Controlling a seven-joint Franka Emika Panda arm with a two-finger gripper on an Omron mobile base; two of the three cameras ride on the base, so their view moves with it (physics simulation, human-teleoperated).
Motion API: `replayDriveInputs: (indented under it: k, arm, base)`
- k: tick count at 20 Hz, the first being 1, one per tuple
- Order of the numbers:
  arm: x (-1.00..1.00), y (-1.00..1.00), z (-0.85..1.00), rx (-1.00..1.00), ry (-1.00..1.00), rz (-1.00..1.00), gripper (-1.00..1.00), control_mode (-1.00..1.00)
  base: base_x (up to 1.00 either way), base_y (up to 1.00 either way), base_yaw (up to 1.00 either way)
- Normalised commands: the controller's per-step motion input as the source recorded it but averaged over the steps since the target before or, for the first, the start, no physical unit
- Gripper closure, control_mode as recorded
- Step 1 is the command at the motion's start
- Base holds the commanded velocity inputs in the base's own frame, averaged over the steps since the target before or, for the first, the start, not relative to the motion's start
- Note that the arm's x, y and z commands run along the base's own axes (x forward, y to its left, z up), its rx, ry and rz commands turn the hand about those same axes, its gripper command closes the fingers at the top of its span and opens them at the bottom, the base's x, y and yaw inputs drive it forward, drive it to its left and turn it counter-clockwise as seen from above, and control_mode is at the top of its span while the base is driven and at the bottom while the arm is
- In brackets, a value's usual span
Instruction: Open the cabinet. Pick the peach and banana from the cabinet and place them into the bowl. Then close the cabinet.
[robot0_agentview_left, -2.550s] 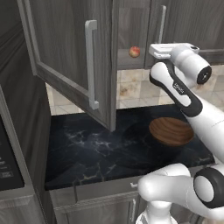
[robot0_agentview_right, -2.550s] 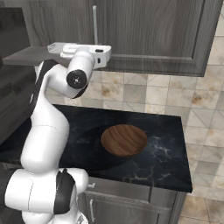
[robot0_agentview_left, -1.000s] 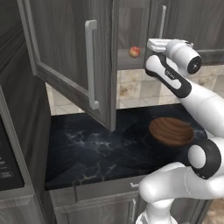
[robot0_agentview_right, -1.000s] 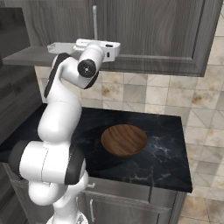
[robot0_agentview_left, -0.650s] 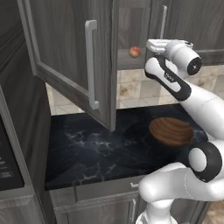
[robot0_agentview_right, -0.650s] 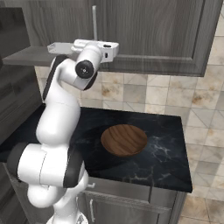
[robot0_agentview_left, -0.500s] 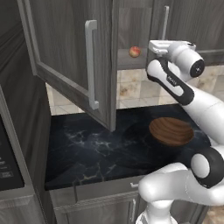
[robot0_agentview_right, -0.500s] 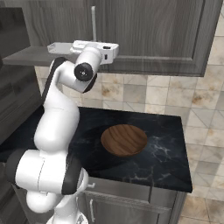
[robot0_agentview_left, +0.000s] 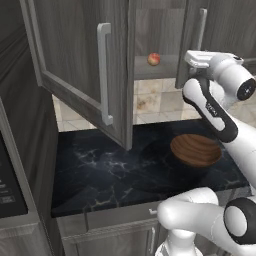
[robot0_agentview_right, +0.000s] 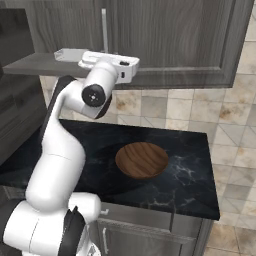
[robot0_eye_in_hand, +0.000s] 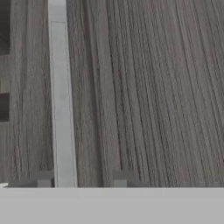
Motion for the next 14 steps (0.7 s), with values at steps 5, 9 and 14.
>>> replayDriveInputs:
  k: [5, 9, 14]
  arm:
    - [-1.0, -0.99, 0.63, 0.09, 0.0, 0.0, 1.0, -1.0]
    - [-1.0, -1.0, 0.61, 0.11, 0.0, 0.0, 1.0, -1.0]
    - [-1.0, -1.0, 0.59, 0.12, 0.0, 0.0, 1.0, -1.0]
  base:
    - [0.0, 0.0, 0.0]
    - [0.0, 0.0, 0.0]
    - [0.0, 0.0, 0.0]
